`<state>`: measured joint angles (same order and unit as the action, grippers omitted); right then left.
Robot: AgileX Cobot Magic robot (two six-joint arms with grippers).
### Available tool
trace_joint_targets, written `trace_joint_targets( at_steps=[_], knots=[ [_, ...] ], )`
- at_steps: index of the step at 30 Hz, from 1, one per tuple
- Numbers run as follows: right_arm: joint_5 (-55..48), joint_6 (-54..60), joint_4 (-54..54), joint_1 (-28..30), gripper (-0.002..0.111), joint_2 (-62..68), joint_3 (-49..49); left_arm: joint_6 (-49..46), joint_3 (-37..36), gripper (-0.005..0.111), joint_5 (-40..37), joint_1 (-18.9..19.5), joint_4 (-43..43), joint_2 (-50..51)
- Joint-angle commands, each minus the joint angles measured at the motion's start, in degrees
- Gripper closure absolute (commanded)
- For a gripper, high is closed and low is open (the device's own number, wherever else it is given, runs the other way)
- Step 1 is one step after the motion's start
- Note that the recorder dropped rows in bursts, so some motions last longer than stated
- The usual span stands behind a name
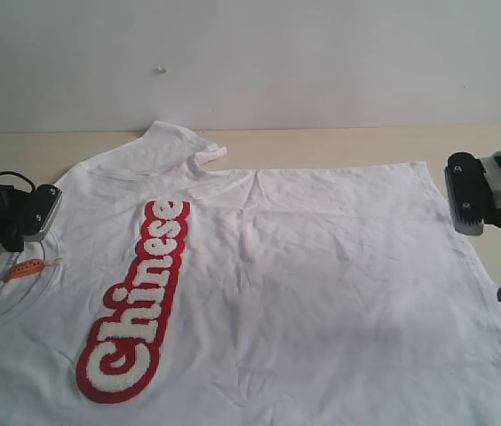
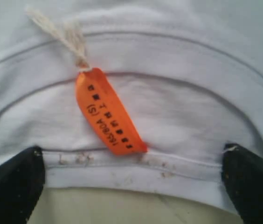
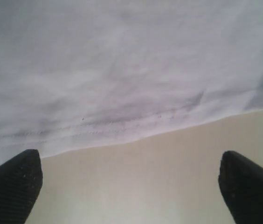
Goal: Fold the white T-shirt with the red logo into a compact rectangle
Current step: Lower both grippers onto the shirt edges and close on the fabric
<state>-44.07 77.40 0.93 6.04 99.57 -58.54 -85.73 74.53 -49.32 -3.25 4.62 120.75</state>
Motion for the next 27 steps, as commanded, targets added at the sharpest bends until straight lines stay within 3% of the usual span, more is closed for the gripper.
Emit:
trace_joint_targets(
  at_steps=[1, 9, 23, 27],
  knots=[
    [-2.5, 4.0, -1.6, 0.6, 0.009, 5.6, -4.6, -0.8, -1.1, 0.001, 0.8, 0.8, 1.8, 2.7],
    [8.2, 7.6, 0.2, 0.6, 0.009, 11.7, -5.4, -0.8, -1.1, 0.001, 0.9, 0.7, 1.8, 2.7],
    [1.4, 3.4, -1.4, 3.1, 0.009, 17.8, -10.3, -0.8, -1.1, 0.001, 0.9, 0.8, 1.8, 2.7],
    [0.9, 12.6, -2.7, 3.4, 0.009, 18.5, -10.5, -0.8, -1.1, 0.001, 1.0, 0.8, 1.8, 2.7]
  ],
)
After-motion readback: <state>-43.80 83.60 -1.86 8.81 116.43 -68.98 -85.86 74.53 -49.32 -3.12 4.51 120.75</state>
